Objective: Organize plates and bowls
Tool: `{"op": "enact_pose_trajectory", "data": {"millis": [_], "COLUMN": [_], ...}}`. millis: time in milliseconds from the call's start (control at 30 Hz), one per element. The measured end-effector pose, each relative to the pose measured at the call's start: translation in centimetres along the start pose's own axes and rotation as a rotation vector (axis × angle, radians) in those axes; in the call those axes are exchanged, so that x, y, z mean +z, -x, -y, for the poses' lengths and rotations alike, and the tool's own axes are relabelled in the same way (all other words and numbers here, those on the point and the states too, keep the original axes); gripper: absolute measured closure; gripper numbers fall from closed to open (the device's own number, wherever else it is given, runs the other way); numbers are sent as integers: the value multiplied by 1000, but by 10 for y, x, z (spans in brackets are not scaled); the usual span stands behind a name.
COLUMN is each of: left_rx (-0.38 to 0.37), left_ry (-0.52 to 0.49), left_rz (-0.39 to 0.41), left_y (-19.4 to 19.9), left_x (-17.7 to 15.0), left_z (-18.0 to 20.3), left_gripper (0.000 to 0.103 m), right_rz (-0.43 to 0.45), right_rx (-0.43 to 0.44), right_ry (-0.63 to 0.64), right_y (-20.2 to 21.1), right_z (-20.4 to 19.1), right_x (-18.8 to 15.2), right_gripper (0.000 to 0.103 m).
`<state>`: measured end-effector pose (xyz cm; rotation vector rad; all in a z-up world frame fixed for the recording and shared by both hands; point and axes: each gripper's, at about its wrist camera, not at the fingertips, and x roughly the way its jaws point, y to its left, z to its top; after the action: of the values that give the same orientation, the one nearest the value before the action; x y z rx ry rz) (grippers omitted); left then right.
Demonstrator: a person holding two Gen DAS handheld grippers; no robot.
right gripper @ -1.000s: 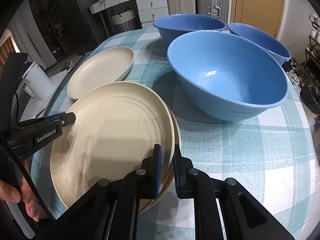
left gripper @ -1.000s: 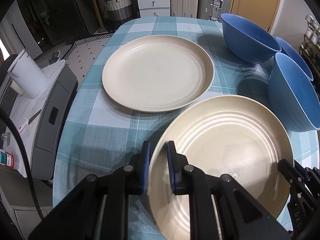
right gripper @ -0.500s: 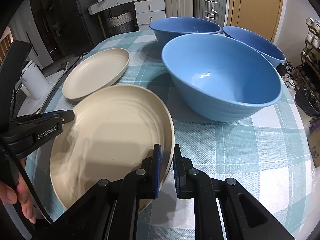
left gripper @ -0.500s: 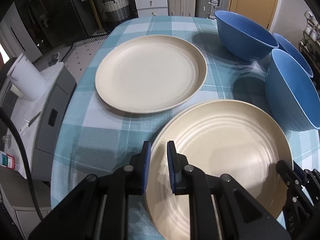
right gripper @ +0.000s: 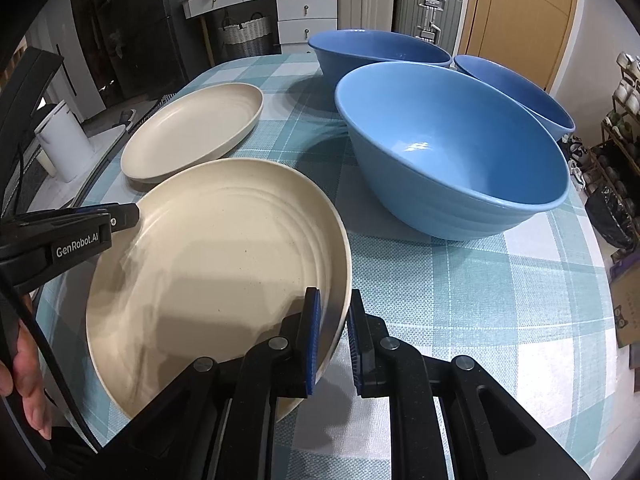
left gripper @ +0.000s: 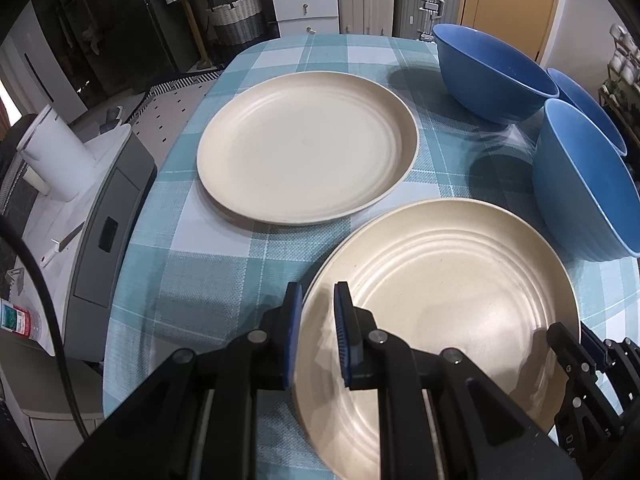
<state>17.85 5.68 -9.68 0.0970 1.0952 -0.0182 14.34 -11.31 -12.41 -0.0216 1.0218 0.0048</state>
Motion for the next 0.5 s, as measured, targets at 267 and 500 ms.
{"op": "enact_pose_trajectory", "data": {"millis": [267, 500], "left_rx": [-4, -5], "left_ry": [13, 10], "left_rz": [3, 2], "left_y": [1, 0], "left_x": [1, -2], "left_z": [-5, -6], "left_gripper": [89, 89], "right_rz": [-3, 4], "right_rx": [-1, -12], "right_ry": [12, 30], "right_y": [1, 1], "right_z": [-1, -2], "right_x": [-2, -2], "right_gripper": [90, 90]}}
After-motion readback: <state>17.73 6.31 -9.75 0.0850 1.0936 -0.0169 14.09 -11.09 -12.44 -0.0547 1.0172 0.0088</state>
